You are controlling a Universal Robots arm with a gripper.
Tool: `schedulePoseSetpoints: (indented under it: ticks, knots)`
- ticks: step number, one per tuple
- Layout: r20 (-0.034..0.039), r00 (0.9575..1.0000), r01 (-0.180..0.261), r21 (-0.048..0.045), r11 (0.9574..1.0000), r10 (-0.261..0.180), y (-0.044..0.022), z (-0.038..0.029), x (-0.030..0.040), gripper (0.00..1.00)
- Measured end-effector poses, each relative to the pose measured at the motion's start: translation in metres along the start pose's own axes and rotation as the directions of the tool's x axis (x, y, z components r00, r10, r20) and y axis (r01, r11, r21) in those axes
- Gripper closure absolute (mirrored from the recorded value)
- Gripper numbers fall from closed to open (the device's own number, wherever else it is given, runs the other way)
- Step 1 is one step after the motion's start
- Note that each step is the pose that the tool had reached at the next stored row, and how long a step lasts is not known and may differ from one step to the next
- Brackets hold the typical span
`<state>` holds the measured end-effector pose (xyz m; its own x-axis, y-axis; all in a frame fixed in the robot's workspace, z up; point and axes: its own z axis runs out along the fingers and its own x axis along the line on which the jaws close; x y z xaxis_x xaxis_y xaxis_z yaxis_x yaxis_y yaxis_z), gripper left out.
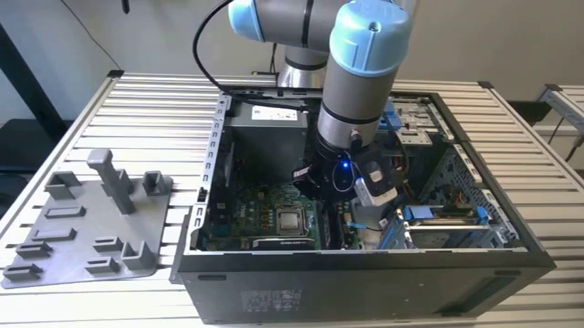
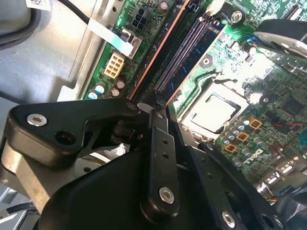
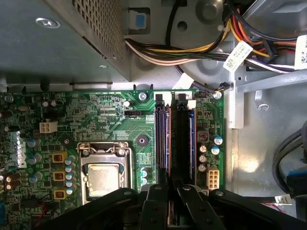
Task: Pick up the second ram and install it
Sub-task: 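Insert the second ram into the second slot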
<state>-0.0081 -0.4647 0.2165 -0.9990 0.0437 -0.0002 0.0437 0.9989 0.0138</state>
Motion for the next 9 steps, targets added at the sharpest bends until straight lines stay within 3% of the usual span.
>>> schedulePoseSetpoints:
  ticks: [9]
  knots:
    - [0.0002, 1.0, 0.004, -0.0002, 1.0, -0.004, 0.0, -0.0003, -0.0001, 0.86]
